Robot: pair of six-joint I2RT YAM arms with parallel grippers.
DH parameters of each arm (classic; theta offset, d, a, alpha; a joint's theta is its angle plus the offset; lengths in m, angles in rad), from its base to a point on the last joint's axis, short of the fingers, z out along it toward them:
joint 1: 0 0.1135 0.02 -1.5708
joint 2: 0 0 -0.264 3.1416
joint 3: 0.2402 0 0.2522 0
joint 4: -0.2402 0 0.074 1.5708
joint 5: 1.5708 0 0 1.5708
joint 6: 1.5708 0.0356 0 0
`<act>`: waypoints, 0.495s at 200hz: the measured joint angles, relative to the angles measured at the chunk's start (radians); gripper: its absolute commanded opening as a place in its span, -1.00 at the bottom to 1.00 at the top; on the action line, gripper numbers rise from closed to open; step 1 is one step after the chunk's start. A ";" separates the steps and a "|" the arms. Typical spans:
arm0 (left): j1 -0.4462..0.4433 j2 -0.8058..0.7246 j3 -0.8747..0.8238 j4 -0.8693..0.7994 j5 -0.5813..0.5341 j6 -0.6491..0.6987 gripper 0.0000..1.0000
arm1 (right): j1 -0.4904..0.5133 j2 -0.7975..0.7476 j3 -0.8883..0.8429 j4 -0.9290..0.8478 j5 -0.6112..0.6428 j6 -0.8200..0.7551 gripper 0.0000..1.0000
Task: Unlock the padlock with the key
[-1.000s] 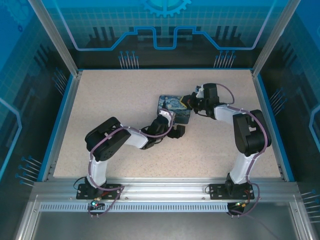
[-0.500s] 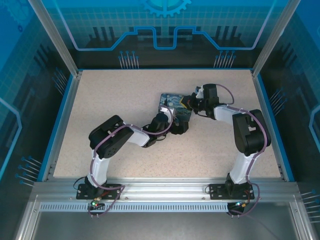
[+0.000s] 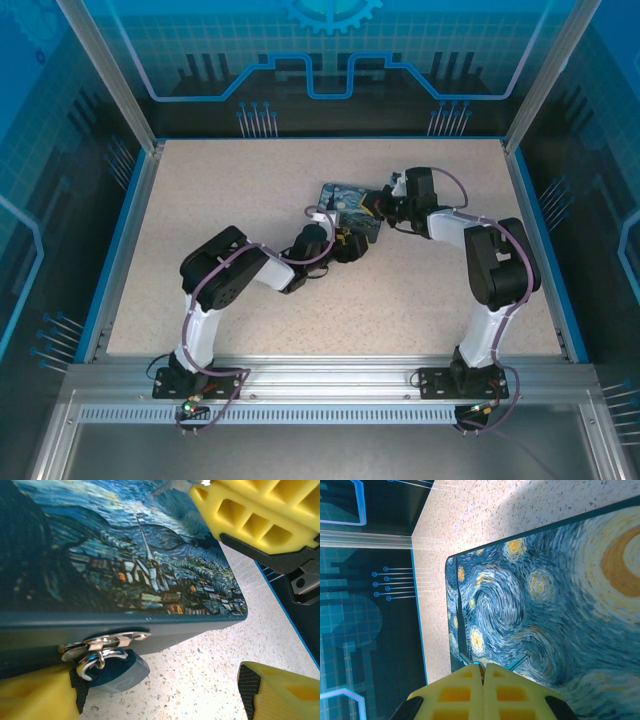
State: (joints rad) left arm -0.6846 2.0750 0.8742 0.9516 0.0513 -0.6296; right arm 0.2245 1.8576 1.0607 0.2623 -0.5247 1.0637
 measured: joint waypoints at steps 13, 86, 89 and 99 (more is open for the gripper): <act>-0.003 0.000 -0.002 0.005 0.007 0.000 0.59 | 0.000 0.000 0.000 0.000 0.000 0.000 -1.00; -0.020 0.016 0.000 0.028 0.001 -0.006 0.41 | 0.000 0.000 0.000 -0.001 0.000 -0.008 -1.00; -0.020 0.018 0.000 0.033 -0.003 -0.009 0.40 | 0.000 0.001 0.000 -0.001 -0.001 -0.008 -1.00; -0.019 0.024 -0.005 0.051 -0.014 -0.024 0.33 | 0.000 0.002 0.000 0.000 -0.003 -0.009 -1.00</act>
State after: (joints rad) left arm -0.7040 2.0995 0.8688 1.0031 0.0376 -0.6537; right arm 0.2245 1.8595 1.0607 0.2619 -0.5274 1.0550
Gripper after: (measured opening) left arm 0.701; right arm 0.052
